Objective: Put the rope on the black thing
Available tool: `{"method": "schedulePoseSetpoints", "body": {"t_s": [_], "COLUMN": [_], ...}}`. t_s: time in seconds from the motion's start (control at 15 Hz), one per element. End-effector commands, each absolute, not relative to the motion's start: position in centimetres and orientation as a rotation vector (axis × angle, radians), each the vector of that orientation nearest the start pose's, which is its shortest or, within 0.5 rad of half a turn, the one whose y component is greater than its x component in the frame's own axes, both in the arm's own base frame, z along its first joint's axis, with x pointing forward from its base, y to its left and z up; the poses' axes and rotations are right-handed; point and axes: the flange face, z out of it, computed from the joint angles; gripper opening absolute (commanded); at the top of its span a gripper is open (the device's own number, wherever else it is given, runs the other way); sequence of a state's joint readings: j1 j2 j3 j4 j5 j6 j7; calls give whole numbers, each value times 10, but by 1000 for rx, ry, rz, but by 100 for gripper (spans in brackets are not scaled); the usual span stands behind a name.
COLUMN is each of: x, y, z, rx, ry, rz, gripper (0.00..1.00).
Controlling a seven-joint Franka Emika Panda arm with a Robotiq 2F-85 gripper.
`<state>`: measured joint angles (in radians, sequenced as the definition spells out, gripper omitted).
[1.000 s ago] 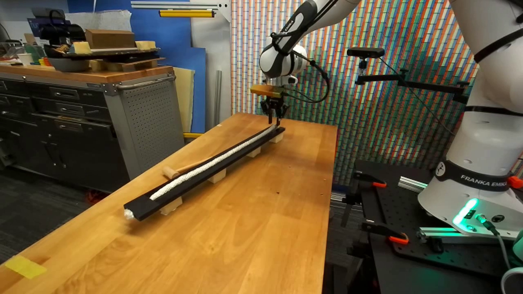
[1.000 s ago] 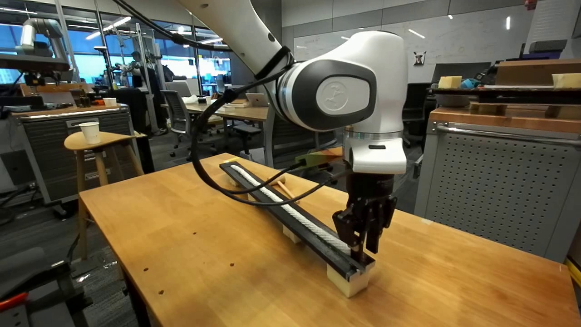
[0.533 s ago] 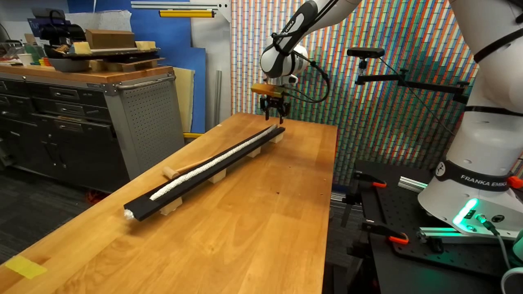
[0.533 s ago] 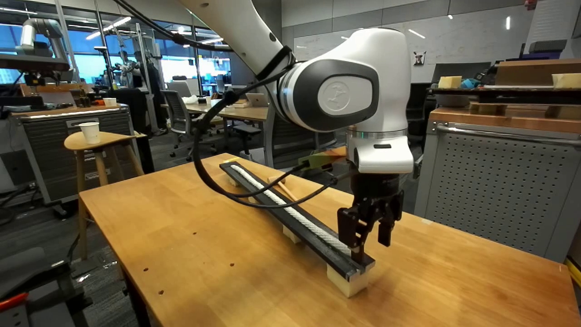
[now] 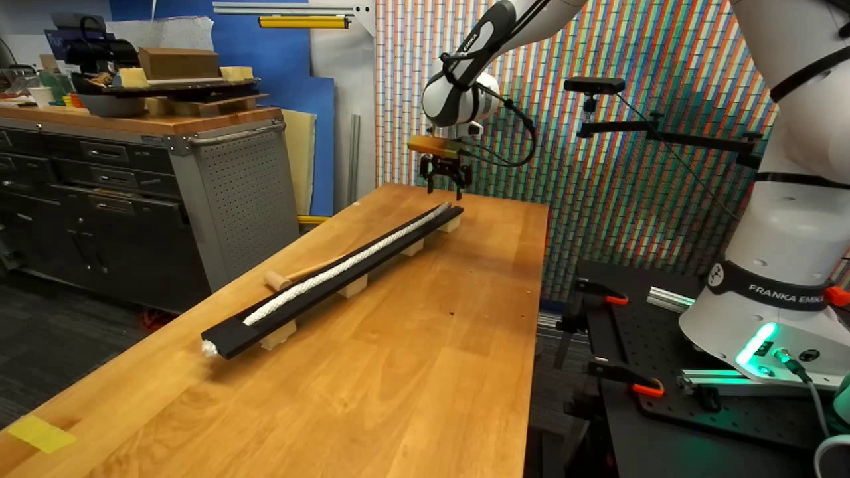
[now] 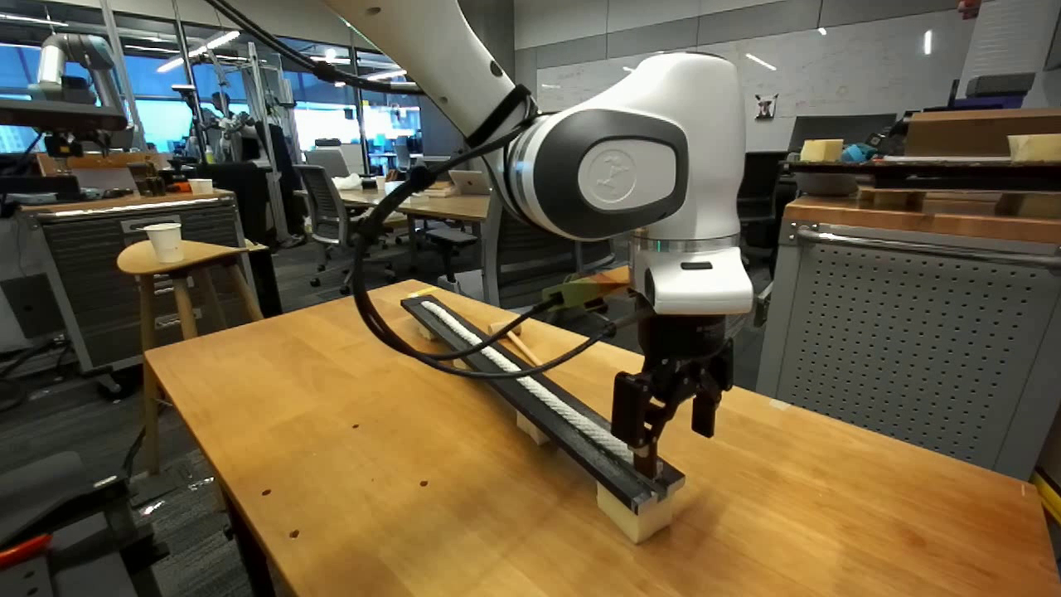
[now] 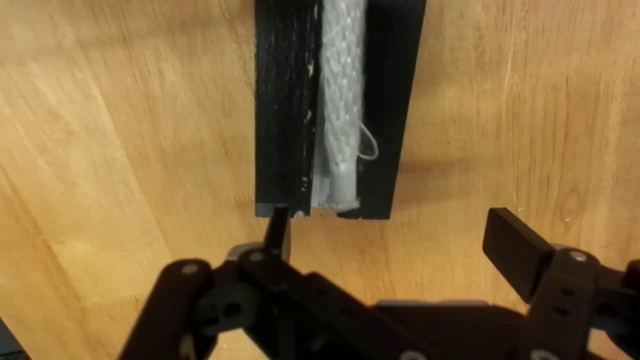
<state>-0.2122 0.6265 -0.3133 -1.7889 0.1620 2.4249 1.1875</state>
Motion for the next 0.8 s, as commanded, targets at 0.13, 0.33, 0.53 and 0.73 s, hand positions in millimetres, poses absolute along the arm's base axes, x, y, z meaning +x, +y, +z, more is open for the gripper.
{"method": "schedulePoseSetpoints", "body": {"t_s": [0.13,0.33,0.53,0.73], "x": [583,583,582,581], "y": [-307,-306,-307,-308], "z": [226,226,226,227], "rx": [-2049,-2049,-2046,-2050], "ry": [2441,2442,2448,2450], "rz": [-124,-122,-122,-122], "gripper": [65,41,19,0]}}
